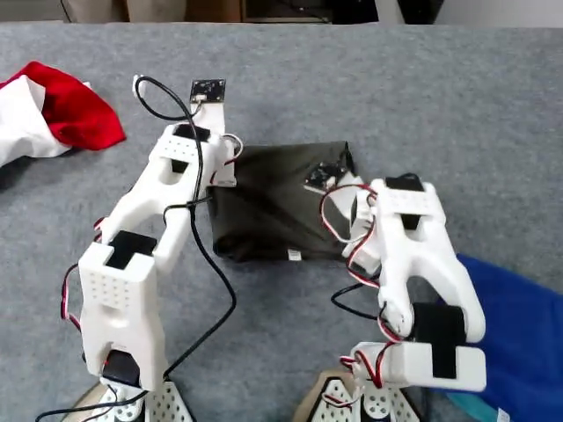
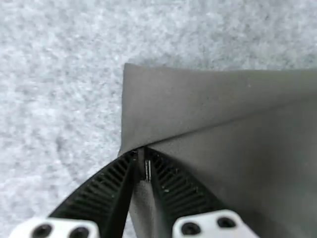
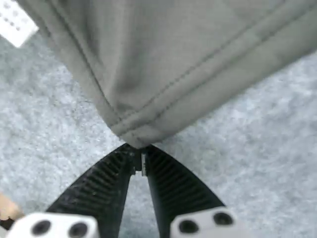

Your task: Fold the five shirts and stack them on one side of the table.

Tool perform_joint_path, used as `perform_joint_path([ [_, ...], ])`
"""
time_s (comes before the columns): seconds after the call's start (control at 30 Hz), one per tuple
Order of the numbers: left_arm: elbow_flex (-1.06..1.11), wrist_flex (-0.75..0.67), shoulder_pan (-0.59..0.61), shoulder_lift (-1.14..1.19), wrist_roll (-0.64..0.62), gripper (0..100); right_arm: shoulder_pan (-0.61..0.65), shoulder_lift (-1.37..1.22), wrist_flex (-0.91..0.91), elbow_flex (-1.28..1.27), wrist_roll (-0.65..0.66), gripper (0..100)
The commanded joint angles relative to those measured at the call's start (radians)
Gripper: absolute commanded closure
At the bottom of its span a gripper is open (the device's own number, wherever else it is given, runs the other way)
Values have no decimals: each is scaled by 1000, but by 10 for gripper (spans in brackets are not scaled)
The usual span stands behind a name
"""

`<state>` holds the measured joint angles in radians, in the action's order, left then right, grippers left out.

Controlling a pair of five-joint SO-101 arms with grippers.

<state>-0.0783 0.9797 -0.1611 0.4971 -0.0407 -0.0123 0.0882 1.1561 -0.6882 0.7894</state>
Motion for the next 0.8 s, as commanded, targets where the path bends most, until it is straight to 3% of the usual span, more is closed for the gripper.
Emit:
perform_joint_path([
  [0.0,-95,95,14,-4,17,980,41,120,87,151,3,991],
  [0.27,-206,299,-72,-120,18,980,47,246,226,395,-26,991],
  [0.37,-153,318,-121,-216,21,980,58,194,104,404,-23,990],
  [0.5,74,307,-180,-378,21,980,108,28,-41,464,-72,990],
  [0.67,657,-11,-206,-705,-40,981,162,-205,-118,598,-100,991],
  [0.77,901,-157,-204,-897,-52,981,156,-315,-150,664,-129,992],
])
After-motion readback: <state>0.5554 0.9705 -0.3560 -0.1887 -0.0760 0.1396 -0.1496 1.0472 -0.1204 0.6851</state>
